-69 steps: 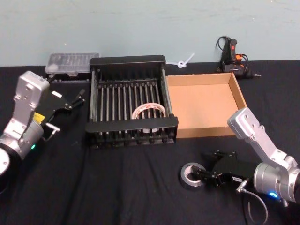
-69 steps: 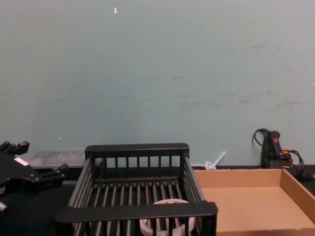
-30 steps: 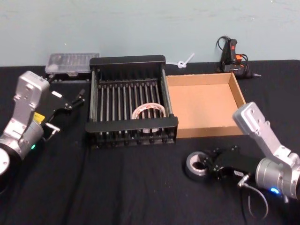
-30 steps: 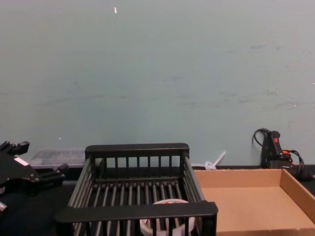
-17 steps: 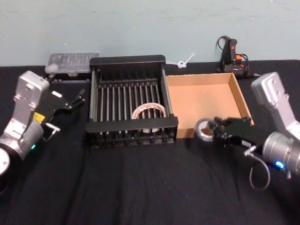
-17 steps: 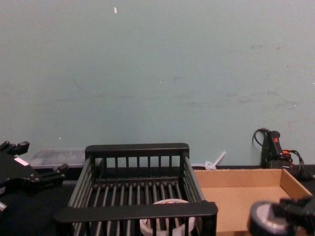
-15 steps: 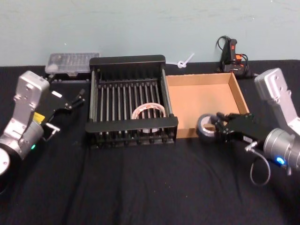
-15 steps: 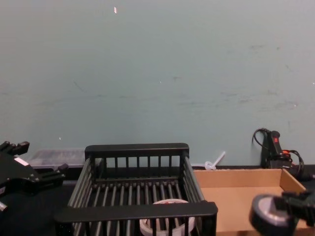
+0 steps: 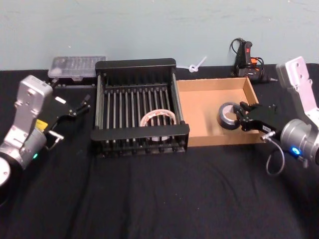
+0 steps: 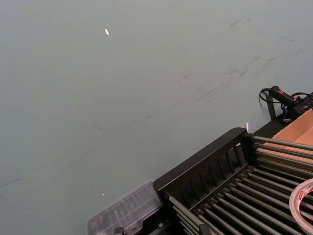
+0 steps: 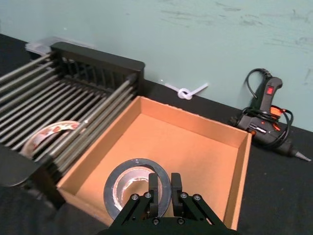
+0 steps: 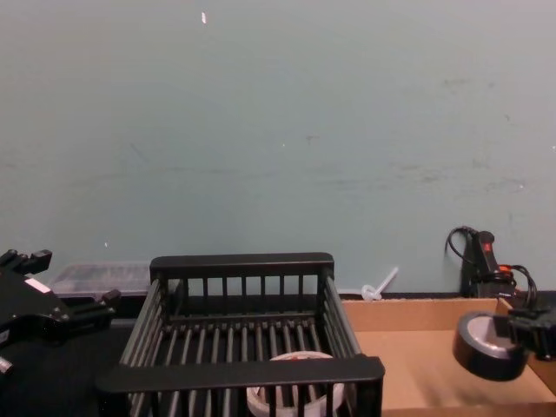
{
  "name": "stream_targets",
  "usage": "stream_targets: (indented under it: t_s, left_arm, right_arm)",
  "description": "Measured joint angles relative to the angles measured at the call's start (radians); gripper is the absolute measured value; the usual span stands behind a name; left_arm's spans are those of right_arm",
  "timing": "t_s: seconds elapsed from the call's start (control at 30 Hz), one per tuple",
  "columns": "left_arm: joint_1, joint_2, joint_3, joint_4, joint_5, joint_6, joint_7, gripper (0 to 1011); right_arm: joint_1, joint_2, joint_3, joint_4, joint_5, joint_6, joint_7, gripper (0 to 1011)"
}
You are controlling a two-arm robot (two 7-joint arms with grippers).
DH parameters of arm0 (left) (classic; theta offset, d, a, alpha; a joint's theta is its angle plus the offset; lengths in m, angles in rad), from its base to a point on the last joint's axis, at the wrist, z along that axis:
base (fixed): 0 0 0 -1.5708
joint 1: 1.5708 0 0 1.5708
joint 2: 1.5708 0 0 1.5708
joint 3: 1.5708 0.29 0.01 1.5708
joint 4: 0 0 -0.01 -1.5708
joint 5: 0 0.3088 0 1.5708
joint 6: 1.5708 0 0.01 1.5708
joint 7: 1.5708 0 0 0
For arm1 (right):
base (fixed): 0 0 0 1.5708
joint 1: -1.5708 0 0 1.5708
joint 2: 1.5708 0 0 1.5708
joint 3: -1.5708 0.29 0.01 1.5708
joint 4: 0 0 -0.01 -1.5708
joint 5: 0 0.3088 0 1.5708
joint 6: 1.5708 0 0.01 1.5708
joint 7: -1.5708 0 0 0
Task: Pick up the white tape and place it into the black box , Pick up the silver tape and place it into the brown box.
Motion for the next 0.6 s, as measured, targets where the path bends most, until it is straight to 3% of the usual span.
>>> stream_targets:
  t_s: [0.37, 0.6]
  left_arm:
    - [0.0, 0.0, 0.0, 0.0, 0.0, 0.0, 0.0, 1001]
    - [0.0, 0.0, 0.0, 0.0, 0.0, 0.0, 0.0, 1001]
  right_arm:
    - [0.076, -0.054, -0.015, 0.106, -0.063, 0.012, -0.023, 158]
    - [0.103, -0.079, -0.011, 0.154, -0.076, 0.019, -0.023, 158]
